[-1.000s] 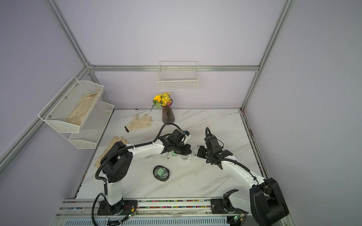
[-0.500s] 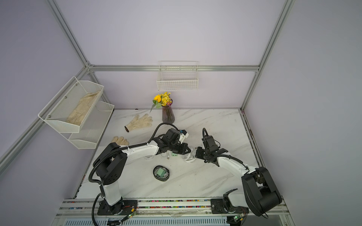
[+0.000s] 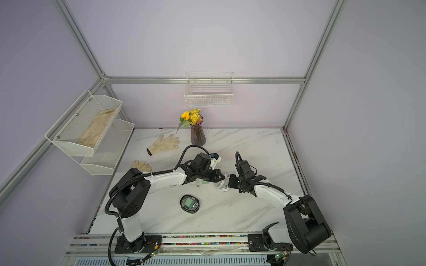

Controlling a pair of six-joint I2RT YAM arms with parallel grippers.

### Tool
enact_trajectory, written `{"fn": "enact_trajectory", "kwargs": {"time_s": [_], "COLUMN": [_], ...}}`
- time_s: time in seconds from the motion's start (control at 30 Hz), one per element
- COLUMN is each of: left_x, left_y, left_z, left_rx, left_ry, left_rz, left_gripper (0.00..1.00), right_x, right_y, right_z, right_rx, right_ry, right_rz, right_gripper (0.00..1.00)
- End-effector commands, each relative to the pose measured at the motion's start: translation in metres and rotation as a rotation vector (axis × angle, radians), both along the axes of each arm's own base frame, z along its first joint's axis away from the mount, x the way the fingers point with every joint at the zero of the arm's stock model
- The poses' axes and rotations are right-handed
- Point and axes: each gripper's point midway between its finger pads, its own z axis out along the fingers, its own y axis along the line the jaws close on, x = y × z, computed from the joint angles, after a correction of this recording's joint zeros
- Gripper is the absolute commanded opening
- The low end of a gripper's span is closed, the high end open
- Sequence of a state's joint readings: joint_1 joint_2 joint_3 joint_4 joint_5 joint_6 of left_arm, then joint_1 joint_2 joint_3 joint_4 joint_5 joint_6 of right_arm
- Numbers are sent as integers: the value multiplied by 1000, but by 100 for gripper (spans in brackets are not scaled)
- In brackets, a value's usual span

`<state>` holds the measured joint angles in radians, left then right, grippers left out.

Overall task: Pack away charging kits
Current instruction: Move the charging cable to the storage bag.

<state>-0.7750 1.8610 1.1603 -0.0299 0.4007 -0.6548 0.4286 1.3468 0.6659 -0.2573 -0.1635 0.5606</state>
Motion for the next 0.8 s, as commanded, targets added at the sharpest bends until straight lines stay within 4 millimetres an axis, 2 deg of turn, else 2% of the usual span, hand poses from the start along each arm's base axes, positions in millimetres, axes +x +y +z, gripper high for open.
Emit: {"fn": "enact_trajectory", "kwargs": {"time_s": [0.0, 0.27, 0.5, 0.57, 0.7, 0.77], "left_x": [4, 2, 0, -1, -2, -2], "left_y": [3, 3, 3, 2, 2, 3], "left_z": [16, 14, 15, 12, 7, 6], "left_rx": [-40, -81, -83, -78, -59, -49], "left_ry": [-75, -111, -146, -144, -137, -136], "left_rz": [60, 95, 104, 101, 104, 109], "left_gripper": [0, 0, 0, 0, 0, 0], "right_x": [5, 1, 5, 9, 18, 21], "right_y": [11, 18, 14, 14, 13, 9], "right_z": [7, -26, -30, -21, 14, 31], "right_rx": [40, 53, 19, 23, 48, 40], "right_ry": [-3, 79, 85, 52, -25, -61], "right_rz": [12, 31, 17, 20, -18, -29], "right_gripper": [0, 0, 0, 0, 20, 26]}}
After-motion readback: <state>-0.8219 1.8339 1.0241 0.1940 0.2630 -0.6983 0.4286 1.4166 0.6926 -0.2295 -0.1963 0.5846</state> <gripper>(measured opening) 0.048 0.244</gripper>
